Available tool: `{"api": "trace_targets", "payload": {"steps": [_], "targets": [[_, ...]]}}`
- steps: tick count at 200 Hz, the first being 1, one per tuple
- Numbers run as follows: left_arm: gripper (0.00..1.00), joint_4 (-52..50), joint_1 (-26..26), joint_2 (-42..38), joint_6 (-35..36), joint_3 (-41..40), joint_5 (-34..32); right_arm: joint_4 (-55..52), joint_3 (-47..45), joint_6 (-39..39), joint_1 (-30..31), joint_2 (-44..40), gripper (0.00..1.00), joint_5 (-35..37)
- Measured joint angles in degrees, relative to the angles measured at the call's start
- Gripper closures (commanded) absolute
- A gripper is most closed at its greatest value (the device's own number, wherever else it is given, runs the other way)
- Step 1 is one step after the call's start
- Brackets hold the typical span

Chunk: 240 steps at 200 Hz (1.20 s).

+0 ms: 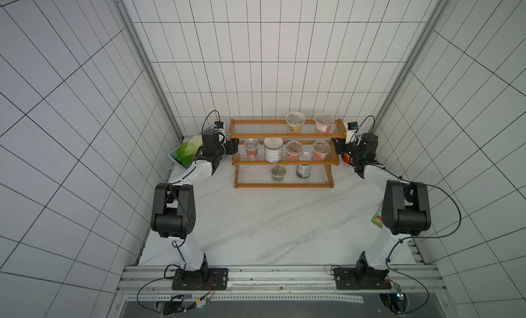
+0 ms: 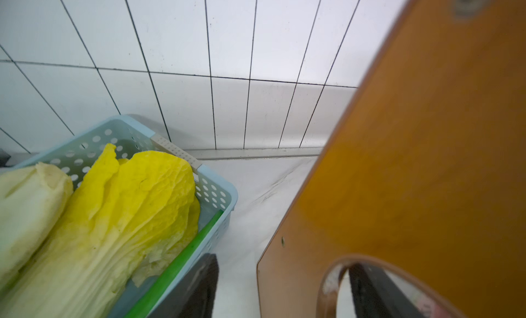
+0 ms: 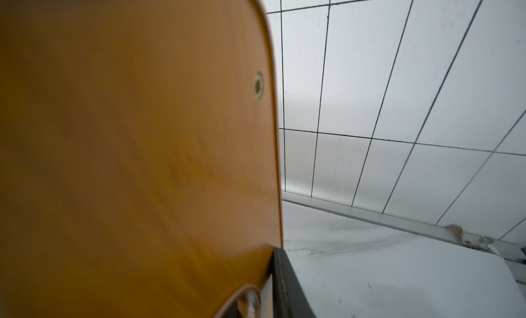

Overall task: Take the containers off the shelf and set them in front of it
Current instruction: Adjust the shelf at the center of the board.

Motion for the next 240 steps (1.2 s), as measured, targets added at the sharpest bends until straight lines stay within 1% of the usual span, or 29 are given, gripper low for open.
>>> {"api": "trace_targets", "payload": {"steps": [15, 32, 37, 40, 49, 63, 71, 112, 125, 132, 183, 240], "targets": [[0.49, -0.4, -0.4, 0.3, 0.0, 0.4, -0.4, 0.0, 0.0, -0.2, 0.0, 0.0, 0.88, -0.4], [0.65, -0.9, -1.1, 0.3, 0.3, 0.5, -1.2, -0.1, 0.0, -0.2, -0.2, 0.0, 0.88, -0.8], [0.66, -0.9, -1.4, 0.3, 0.1, 0.5, -1.6, -0.1, 0.0, -0.3, -0.2, 0.0, 0.88, -0.9], [0.66, -0.9, -1.5, 0.3, 1.0, 0.5, -1.5, -0.1, 0.0, -0.3, -0.2, 0.0, 0.88, -0.9], [0.67, -1.0, -1.9, 0.3, 0.8, 0.5, -2.1, -0.1, 0.0, -0.4, -0.2, 0.0, 0.88, -0.9], [0.78, -1.2, -2.1, 0.3, 1.0, 0.5, -2.5, -0.2, 0.0, -0.6, -0.1, 0.0, 0.87, -0.9], [0.82, -1.2, -2.2, 0.3, 0.3, 0.5, -2.2, -0.2, 0.0, -0.5, 0.0, 0.0, 0.87, -0.8], [0.83, -0.7, -2.1, 0.0, -0.5, -0.2, -1.7, -0.2, 0.0, -0.1, 0.3, 0.0, 0.86, 0.0], [0.87, -0.3, -2.1, -0.3, -0.6, -0.7, -1.9, -0.2, 0.0, 0.1, 0.7, 0.0, 0.85, 0.8], [0.88, -0.3, -1.9, -0.6, -0.7, -1.0, -1.9, -0.2, 0.0, 0.3, 1.0, 0.0, 0.85, 1.3], [0.87, 0.1, -0.7, -1.8, -0.7, -2.6, -1.2, -0.2, 0.3, 0.7, 2.4, 0.1, 0.84, 2.7], [0.86, 0.3, 0.9, -1.0, -0.2, -1.9, 1.2, -0.8, 0.2, 0.5, 3.6, -0.3, 0.81, 4.5]]}}
